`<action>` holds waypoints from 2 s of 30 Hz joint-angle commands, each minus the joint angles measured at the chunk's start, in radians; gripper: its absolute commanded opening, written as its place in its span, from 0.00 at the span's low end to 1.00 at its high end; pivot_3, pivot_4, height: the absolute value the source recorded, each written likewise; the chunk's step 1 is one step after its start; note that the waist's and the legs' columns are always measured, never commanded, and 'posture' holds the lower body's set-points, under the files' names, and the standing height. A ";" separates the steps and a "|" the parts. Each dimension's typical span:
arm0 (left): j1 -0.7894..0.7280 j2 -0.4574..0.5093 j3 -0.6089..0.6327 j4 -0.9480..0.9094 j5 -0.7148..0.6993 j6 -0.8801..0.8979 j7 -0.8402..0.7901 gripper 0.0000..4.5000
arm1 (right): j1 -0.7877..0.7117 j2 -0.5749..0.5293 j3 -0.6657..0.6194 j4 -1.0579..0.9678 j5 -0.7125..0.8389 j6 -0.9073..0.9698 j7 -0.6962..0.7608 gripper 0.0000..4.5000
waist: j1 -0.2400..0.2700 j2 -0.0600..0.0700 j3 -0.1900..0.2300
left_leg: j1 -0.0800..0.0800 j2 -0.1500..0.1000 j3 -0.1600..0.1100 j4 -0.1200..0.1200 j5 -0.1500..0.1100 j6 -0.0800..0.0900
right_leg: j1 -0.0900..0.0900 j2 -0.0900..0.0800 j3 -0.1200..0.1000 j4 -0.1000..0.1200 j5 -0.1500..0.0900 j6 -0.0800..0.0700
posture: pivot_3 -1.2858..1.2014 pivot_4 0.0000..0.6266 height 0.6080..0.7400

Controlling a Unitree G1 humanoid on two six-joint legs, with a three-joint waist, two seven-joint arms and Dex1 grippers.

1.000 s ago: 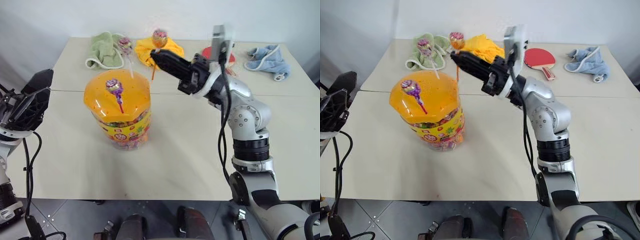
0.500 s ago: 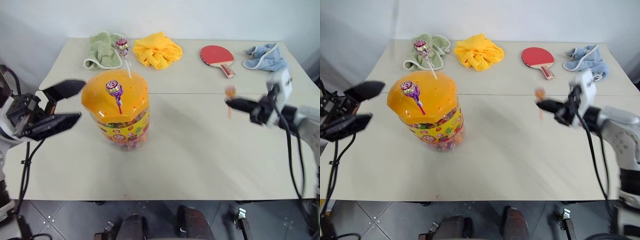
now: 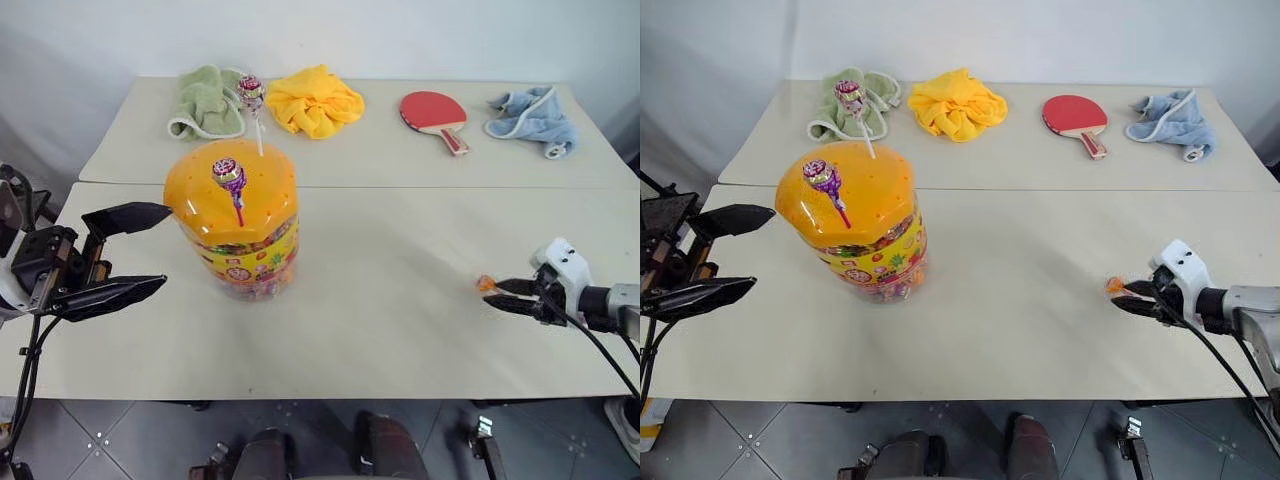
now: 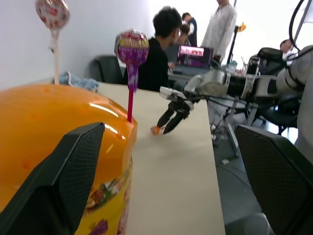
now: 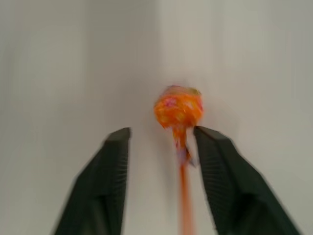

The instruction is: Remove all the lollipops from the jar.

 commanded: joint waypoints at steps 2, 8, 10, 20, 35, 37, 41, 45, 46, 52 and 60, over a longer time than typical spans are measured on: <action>-0.007 -0.045 0.076 -0.025 -0.093 0.017 0.095 1.00 | -0.110 0.079 -0.084 -0.072 0.129 -0.091 0.092 0.79 | 0.000 0.000 0.000 | 0.000 0.000 0.000 0.000 0.000 0.000 | 0.000 0.000 0.000 0.000 0.000 0.000 | 0.52 0.24 1.00; 0.046 -0.103 0.135 0.011 -0.112 0.009 0.163 1.00 | -0.365 0.316 0.062 -0.294 0.271 -0.028 0.094 0.79 | -0.008 0.000 0.000 | 0.002 0.002 -0.003 0.000 -0.001 -0.001 | 0.000 0.001 0.000 0.002 0.000 0.000 | 0.52 0.24 1.00; 0.063 -0.107 0.140 0.026 -0.128 0.029 0.167 1.00 | -0.459 0.425 0.128 -0.322 0.281 -0.010 0.066 0.79 | -0.005 0.000 0.000 | 0.002 0.003 -0.005 0.000 -0.001 -0.002 | -0.001 0.003 0.001 0.003 0.000 0.000 | 0.52 0.24 1.00; 0.087 -0.135 0.116 0.048 -0.098 -0.005 0.136 1.00 | -0.685 0.674 0.322 -0.262 0.153 -0.022 -0.002 0.79 | 0.020 -0.001 0.000 | -0.009 0.001 -0.004 0.012 -0.004 0.000 | -0.010 0.002 0.001 0.013 0.000 0.000 | 0.52 0.24 1.00; 0.040 -0.175 0.089 0.047 -0.107 -0.042 0.113 1.00 | -0.742 0.799 0.346 -0.184 0.106 -0.014 -0.039 0.21 | -0.007 -0.001 0.000 | -0.010 0.002 -0.004 0.013 -0.004 -0.001 | -0.012 0.003 0.001 0.016 0.000 0.000 | 0.52 0.24 1.00; 0.034 -0.180 0.085 0.038 -0.110 -0.042 0.116 1.00 | -0.743 0.811 0.336 -0.173 0.104 -0.024 -0.046 0.06 | -0.008 -0.001 0.000 | -0.010 0.002 -0.004 0.013 -0.004 -0.001 | -0.012 0.003 0.001 0.016 0.000 0.000 | 0.52 0.24 1.00; 0.009 -0.200 0.074 0.011 -0.125 -0.047 0.133 1.00 | -0.742 0.847 0.293 -0.157 0.145 -0.057 -0.034 0.00 | -0.010 -0.001 0.000 | -0.010 0.002 -0.004 0.013 -0.004 -0.001 | -0.012 0.003 0.001 0.016 0.000 0.000 | 0.52 0.24 1.00; -0.017 -0.218 0.044 -0.042 -0.133 -0.051 0.151 1.00 | -0.778 0.830 0.173 -0.145 0.241 -0.006 -0.058 0.00 | -0.005 -0.001 0.000 | -0.011 0.002 -0.005 0.014 -0.004 -0.001 | -0.012 0.003 0.001 0.016 0.000 0.000 | 0.52 0.24 1.00; -0.025 -0.223 0.038 -0.052 -0.126 -0.062 0.153 1.00 | -0.785 0.808 0.146 -0.145 0.260 0.014 -0.059 0.00 | -0.004 -0.001 0.000 | -0.012 0.002 -0.005 0.015 -0.004 -0.001 | -0.012 0.003 0.001 0.016 0.000 0.000 | 0.52 0.24 1.00; -0.056 -0.174 -0.049 -0.110 -0.086 -0.058 0.103 1.00 | -0.753 0.499 -0.006 -0.170 0.316 0.204 -0.054 0.00 | -0.001 -0.001 0.000 | -0.013 0.001 -0.006 0.014 -0.005 -0.001 | -0.012 0.003 0.000 0.016 0.000 0.000 | 0.52 0.24 1.00; -0.025 -0.074 -0.144 -0.048 0.096 -0.173 -0.100 1.00 | -0.289 -0.145 0.046 0.027 -0.125 -0.108 0.099 0.00 | 0.025 -0.002 0.000 | -0.014 0.001 -0.003 0.012 -0.006 0.001 | -0.012 0.003 0.000 0.009 0.000 0.000 | 0.52 0.24 1.00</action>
